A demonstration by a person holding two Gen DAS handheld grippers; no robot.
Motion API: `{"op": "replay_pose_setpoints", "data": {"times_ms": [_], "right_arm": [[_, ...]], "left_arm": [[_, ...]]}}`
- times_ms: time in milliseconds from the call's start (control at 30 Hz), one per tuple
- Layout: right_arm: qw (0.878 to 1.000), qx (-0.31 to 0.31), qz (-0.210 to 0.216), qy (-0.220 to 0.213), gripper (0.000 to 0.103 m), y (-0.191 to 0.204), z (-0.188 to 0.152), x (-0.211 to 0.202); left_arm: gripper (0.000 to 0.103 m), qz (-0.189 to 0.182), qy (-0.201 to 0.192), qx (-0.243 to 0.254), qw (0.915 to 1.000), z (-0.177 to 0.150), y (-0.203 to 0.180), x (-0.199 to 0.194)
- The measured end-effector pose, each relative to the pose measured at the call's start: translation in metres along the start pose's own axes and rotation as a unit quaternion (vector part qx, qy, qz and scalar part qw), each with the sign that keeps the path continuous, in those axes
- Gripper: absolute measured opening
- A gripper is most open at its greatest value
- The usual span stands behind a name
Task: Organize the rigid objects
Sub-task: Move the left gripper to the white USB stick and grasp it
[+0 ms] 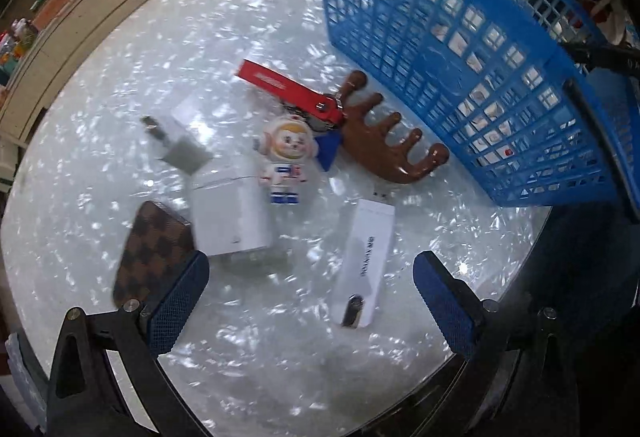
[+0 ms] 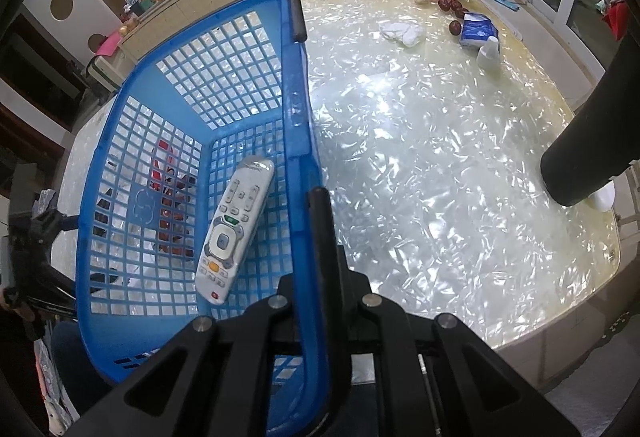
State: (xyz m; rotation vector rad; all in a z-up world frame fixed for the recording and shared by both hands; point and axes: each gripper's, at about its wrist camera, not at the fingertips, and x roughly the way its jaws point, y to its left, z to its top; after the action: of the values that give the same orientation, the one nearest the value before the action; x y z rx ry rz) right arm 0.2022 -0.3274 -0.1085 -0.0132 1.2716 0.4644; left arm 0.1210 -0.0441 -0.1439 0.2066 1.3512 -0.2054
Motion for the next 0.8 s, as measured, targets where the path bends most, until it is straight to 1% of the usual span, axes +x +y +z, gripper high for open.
{"op": "replay_pose_setpoints", "data": {"times_ms": [200, 300, 367, 433, 500, 600, 700, 800], "right_arm": [[1.0, 0.0, 0.002, 0.001, 0.007, -0.001, 0.0, 0.001], [1.0, 0.0, 0.003, 0.002, 0.007, -0.001, -0.001, 0.002], [1.0, 0.001, 0.005, 0.003, 0.007, -0.002, -0.001, 0.003], [1.0, 0.002, 0.007, 0.003, 0.007, -0.002, -0.002, 0.003], [1.0, 0.003, 0.008, 0.003, 0.007, -0.003, -0.002, 0.003], [1.0, 0.003, 0.009, 0.002, 0.007, -0.003, -0.002, 0.003], [1.0, 0.003, 0.01, 0.002, 0.007, -0.003, -0.003, 0.003], [1.0, 0.003, 0.011, 0.001, 0.007, -0.003, -0.003, 0.003]], "left_arm": [[0.102, -0.013, 0.004, 0.015, 0.9998, -0.003, -0.013, 0.018], [0.102, 0.0, 0.002, 0.031, 0.9995, -0.003, -0.02, 0.023], [0.102, 0.0, 0.001, 0.039, 0.9992, -0.002, -0.024, 0.025], [0.102, 0.009, 0.003, 0.045, 0.9989, -0.002, -0.029, 0.028], [0.102, 0.019, 0.013, 0.057, 0.9981, -0.003, -0.037, 0.033], [0.103, 0.008, 0.03, 0.067, 0.9972, -0.004, -0.048, 0.044], [0.102, -0.005, 0.03, 0.057, 0.9979, -0.002, -0.047, 0.049], [0.102, -0.023, 0.035, 0.029, 0.9987, -0.002, -0.039, 0.053]]}}
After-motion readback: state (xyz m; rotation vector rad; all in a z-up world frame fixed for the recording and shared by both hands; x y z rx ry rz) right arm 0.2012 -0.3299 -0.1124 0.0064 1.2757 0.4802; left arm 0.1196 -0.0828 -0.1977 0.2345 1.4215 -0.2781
